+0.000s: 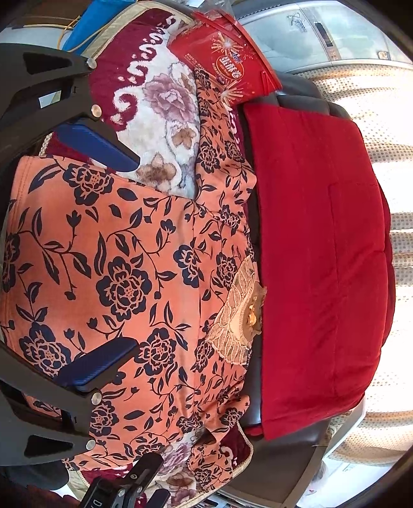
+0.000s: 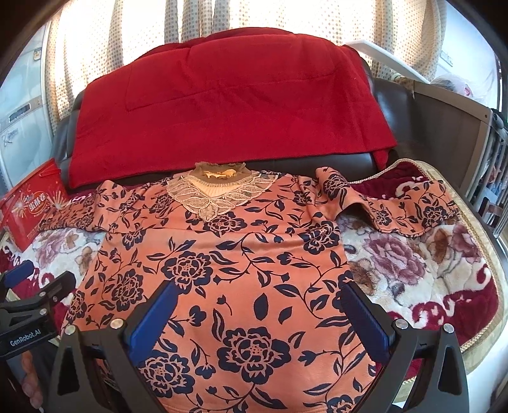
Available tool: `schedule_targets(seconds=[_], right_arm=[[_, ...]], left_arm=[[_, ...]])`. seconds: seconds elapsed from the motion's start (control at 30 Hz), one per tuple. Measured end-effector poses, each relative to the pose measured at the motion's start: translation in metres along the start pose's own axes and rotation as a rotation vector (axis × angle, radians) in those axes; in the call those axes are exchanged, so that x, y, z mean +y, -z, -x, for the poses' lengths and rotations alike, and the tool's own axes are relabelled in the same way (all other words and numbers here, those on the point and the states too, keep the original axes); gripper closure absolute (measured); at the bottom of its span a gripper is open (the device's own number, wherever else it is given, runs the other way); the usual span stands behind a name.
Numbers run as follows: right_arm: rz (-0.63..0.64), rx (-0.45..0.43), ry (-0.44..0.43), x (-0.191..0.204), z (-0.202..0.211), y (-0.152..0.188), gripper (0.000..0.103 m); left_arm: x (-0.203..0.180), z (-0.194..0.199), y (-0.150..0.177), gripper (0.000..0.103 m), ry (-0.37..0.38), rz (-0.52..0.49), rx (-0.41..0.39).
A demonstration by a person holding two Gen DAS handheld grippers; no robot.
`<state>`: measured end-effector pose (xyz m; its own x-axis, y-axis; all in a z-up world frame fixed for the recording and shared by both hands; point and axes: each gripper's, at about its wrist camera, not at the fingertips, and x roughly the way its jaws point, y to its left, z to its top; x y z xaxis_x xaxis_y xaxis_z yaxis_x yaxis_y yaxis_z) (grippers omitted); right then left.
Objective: Fold small clothes
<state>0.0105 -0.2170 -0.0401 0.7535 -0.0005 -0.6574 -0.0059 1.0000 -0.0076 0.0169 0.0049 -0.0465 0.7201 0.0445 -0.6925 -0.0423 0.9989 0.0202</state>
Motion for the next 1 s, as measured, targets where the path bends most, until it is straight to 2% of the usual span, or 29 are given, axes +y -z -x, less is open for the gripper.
schedule_targets(seconds=[0.03,0.13,0.23,0.3,0.4,0.5,0.63,0.67,0.77,0.8,0.9,1.0], right_arm=[[-0.008,-0.005,-0.017,-0.002,-0.001,0.001,0.0],[-0.076,-0.009,-0.15,-0.022,-0.006,0.004,0.0],[-0.188,-0.035,-0.232,-0.063,-0.011,0.006,0.0],[-0.27,-0.051,-0.249,-0.093,-0.017,0.005,0.0],[-0.449,-0.077,-0.238,-0.162,-0.033,0.001,0.0],[-0.619,-0.111,-0.237,-0.226,-0.05,-0.003,0.001],[-0.788,-0.171,-0.175,-0.303,-0.071,-0.014,0.005],[-0.814,-0.186,-0.144,-0.321,-0.078,-0.018,0.011],[-0.83,-0.188,-0.035,-0.361,-0.1,-0.034,0.02],[-0.831,-0.187,-0.016,-0.37,-0.104,-0.038,0.02],[-0.826,-0.192,0.079,-0.393,-0.12,-0.053,0.02],[-0.816,-0.152,0.161,-0.406,-0.144,-0.063,0.024]], left_arm=[[0.001,-0.003,0.001,0.0,0.002,0.001,0.005],[0.012,-0.02,0.003,0.0,0.002,0.001,0.033],[0.041,-0.045,0.002,0.0,-0.046,0.038,0.064],[0.065,-0.063,-0.001,0.0,-0.098,0.073,0.077],[0.108,-0.092,-0.008,0.0,-0.179,0.161,0.111],[0.131,-0.11,-0.013,0.0,-0.191,0.247,0.136],[0.118,-0.118,-0.017,0.0,-0.148,0.254,0.103],[0.109,-0.119,-0.018,0.0,-0.121,0.247,0.094],[0.082,-0.117,-0.021,0.0,-0.026,0.234,0.046],[0.067,-0.116,-0.023,0.0,0.006,0.216,0.035],[0.033,-0.118,-0.027,0.0,0.064,0.144,0.026],[0.003,-0.127,-0.024,0.0,0.098,0.073,0.035]])
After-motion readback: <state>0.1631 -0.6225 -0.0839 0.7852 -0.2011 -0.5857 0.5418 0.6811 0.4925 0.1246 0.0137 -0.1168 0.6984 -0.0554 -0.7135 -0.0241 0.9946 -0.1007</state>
